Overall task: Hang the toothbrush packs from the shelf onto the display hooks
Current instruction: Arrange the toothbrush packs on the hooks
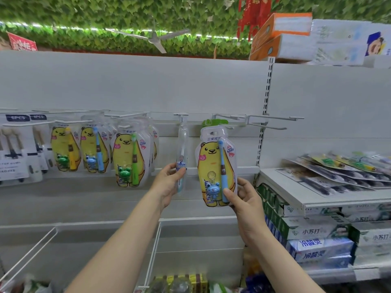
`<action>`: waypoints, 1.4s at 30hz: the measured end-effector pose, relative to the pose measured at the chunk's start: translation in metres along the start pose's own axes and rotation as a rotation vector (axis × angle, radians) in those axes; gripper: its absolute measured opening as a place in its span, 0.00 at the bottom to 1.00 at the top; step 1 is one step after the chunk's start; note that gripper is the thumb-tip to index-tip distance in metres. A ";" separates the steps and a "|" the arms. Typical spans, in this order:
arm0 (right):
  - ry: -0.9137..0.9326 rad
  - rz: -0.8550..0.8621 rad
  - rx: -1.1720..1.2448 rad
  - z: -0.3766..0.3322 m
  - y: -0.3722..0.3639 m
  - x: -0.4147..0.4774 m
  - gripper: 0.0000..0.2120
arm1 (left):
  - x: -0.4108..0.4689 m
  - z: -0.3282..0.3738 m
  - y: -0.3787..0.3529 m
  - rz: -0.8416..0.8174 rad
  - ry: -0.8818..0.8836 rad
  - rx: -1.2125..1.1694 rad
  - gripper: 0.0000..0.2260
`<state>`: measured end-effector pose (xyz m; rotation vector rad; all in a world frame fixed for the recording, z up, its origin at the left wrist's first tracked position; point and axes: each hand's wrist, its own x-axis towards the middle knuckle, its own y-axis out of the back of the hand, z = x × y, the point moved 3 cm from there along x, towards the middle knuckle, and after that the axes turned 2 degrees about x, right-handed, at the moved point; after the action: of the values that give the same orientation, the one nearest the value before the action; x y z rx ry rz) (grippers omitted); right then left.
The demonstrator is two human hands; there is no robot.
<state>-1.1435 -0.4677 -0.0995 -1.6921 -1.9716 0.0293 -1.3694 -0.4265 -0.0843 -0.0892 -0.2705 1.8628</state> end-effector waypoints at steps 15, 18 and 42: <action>-0.005 -0.065 -0.046 0.016 0.007 0.028 0.19 | 0.068 -0.008 -0.002 0.051 -0.004 0.065 0.19; -0.009 -0.072 -0.051 0.018 0.008 0.030 0.17 | 0.071 -0.008 0.000 0.056 -0.010 0.066 0.18; -0.029 -0.103 -0.013 0.003 -0.068 -0.071 0.14 | -0.138 0.070 0.025 0.020 -0.284 -0.076 0.18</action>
<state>-1.2021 -0.5470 -0.1049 -1.6038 -2.0818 0.0035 -1.3640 -0.5745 -0.0326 0.1226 -0.5387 1.8840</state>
